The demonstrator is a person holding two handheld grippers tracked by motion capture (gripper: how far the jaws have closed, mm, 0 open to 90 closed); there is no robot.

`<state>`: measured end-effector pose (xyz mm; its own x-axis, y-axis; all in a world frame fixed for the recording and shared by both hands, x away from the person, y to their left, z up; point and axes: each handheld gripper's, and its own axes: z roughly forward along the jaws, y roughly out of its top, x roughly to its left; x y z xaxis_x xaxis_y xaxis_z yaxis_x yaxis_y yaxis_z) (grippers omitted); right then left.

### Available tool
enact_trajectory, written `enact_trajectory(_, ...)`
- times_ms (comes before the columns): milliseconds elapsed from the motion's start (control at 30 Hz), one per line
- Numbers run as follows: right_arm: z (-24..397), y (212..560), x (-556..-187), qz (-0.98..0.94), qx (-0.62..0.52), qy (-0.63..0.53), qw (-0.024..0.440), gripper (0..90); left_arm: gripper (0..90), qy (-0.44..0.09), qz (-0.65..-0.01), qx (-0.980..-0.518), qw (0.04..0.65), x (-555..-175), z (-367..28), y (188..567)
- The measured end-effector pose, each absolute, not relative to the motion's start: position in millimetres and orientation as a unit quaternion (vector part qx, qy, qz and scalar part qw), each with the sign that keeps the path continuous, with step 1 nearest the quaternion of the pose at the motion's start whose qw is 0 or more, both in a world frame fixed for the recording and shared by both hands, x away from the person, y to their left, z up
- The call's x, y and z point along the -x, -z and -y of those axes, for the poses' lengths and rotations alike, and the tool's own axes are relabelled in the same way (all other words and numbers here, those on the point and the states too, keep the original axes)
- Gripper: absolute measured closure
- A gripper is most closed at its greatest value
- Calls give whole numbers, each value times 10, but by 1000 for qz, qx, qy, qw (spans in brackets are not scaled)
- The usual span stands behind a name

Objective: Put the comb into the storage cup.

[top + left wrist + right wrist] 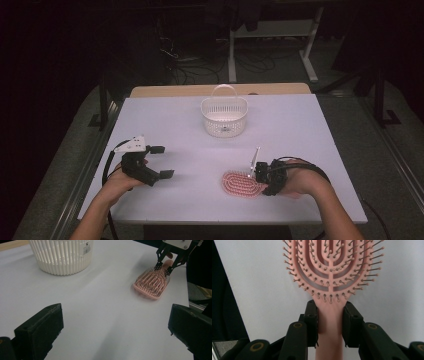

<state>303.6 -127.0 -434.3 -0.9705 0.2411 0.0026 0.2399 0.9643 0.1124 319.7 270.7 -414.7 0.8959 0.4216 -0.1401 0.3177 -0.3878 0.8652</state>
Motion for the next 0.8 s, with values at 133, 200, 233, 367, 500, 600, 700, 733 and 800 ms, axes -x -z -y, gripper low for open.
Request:
enact_trajectory(133,1262,4342,-3025,-991,-121,-54,9,684,0,-51,-223,-831,507,-3197,-2710,4146)
enact_trajectory(200,1262,4342,-3024,-991,-120,-54,9,686,0,-51,-223,-831,507,-3198,-2709,4146)
enact_trajectory(233,1266,4342,-3022,-991,-121,-56,9,686,0,-51,-222,-831,507,-3198,-2709,4146)
enact_trajectory(367,1288,4342,-3026,-991,-121,-63,8,687,0,-51,-222,-831,508,-3199,-2711,4146)
enact_trajectory(500,1316,4338,-3033,-989,-126,-72,5,687,0,-52,-224,-830,508,-3198,-2716,4142)
enact_trajectory(600,1338,4335,-3046,-988,-131,-80,8,686,0,-52,-224,-830,509,-3199,-2716,4143)
enact_trajectory(700,1375,4316,-3066,-986,-139,-90,9,686,0,-52,-223,-831,507,-3199,-2716,4143)
enact_trajectory(733,1393,4304,-3072,-985,-140,-96,6,686,0,-52,-223,-831,507,-3199,-2716,4143)
enact_trajectory(800,1419,4283,-3084,-983,-146,-107,8,686,0,-51,-223,-831,507,-3200,-2714,4145)
